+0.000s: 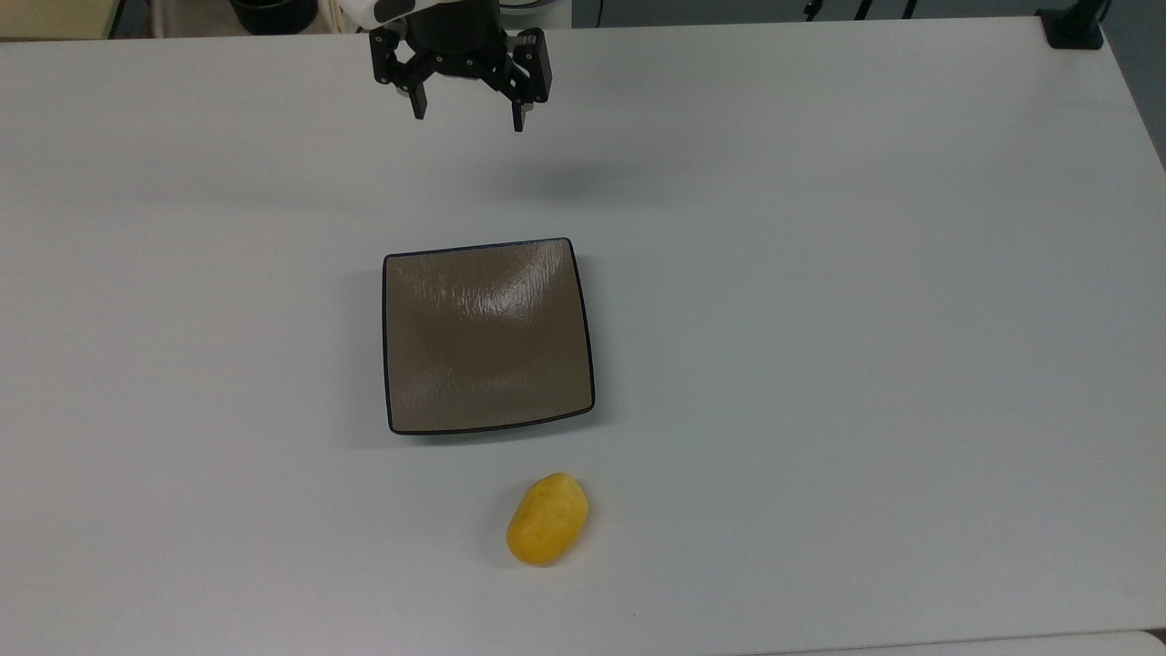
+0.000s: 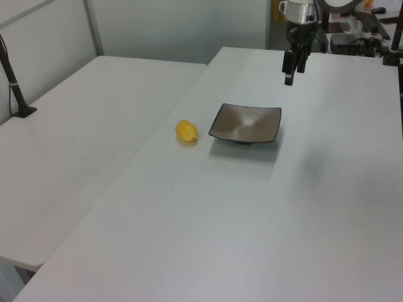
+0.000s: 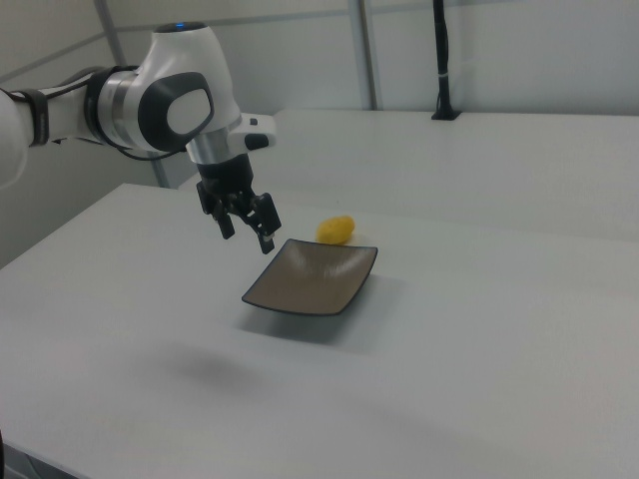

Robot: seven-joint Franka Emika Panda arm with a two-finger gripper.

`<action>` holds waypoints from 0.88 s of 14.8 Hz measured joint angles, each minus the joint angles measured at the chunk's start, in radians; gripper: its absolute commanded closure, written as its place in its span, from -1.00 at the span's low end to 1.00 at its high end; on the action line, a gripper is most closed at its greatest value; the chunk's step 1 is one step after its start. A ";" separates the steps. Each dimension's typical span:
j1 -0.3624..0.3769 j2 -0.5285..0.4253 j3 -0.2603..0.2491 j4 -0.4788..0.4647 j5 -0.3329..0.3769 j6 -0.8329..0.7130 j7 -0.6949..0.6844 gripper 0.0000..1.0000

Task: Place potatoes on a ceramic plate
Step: 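Move the open gripper over the plate toward the yellow potato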

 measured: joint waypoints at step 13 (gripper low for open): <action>-0.028 -0.044 0.003 0.014 -0.022 0.000 0.019 -1.00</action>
